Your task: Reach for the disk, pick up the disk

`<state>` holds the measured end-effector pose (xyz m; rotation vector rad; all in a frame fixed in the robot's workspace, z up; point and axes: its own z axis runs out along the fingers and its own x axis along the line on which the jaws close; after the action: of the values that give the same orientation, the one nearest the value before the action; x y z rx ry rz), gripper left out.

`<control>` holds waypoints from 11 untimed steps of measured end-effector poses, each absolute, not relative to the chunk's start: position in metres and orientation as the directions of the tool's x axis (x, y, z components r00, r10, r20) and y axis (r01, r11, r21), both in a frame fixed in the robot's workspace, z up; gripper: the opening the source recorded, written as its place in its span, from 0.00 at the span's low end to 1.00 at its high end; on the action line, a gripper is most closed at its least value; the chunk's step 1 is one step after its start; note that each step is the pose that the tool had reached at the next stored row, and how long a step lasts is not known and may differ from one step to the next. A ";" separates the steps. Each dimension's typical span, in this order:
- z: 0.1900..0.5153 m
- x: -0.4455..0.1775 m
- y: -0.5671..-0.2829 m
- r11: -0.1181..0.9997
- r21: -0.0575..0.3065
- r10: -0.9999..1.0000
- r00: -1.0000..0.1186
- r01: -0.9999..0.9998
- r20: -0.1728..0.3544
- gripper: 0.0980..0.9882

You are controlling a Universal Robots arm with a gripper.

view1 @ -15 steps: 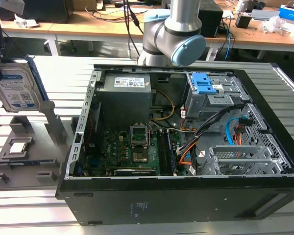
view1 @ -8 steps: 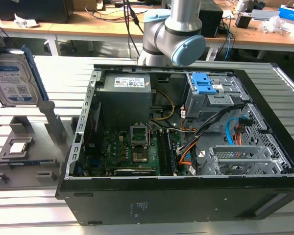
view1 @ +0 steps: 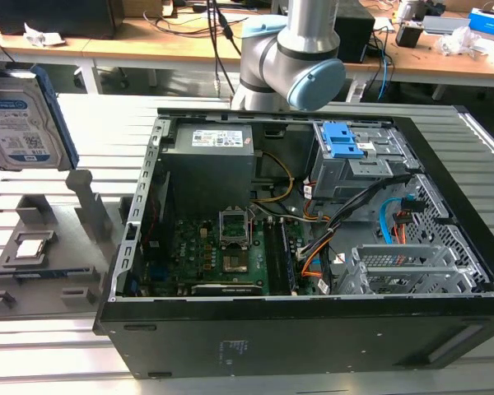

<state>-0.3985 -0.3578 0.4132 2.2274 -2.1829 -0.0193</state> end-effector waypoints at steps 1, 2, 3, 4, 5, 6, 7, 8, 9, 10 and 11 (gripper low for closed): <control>0.415 -0.398 -0.358 -0.020 0.025 -1.000 0.020 -0.999 0.007 0.30; 0.417 -0.398 -0.358 -0.020 0.025 -1.000 0.020 -0.999 0.007 0.30; 0.419 -0.398 -0.358 -0.020 0.025 -1.000 0.020 -0.999 0.007 0.30; 0.421 -0.398 -0.358 -0.020 0.026 -1.000 0.020 -0.999 0.007 0.30; 0.423 -0.398 -0.358 -0.020 0.026 -1.000 0.020 -0.999 0.007 0.30; 0.424 -0.398 -0.358 -0.020 0.026 -1.000 0.020 -0.999 0.007 0.30; 0.427 -0.398 -0.358 -0.020 0.026 -1.000 0.020 -0.999 0.007 0.30; 0.430 -0.398 -0.358 -0.020 0.026 -1.000 0.020 -0.999 0.007 0.30; 0.432 -0.398 -0.358 -0.020 0.026 -1.000 0.020 -0.999 0.007 0.30; 0.433 -0.397 -0.358 -0.020 0.027 -1.000 0.020 -0.999 0.007 0.30; 0.435 -0.397 -0.358 -0.020 0.027 -1.000 0.020 -0.999 0.007 0.30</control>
<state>-0.3972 -0.3578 0.4353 2.2266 -2.1819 -0.0213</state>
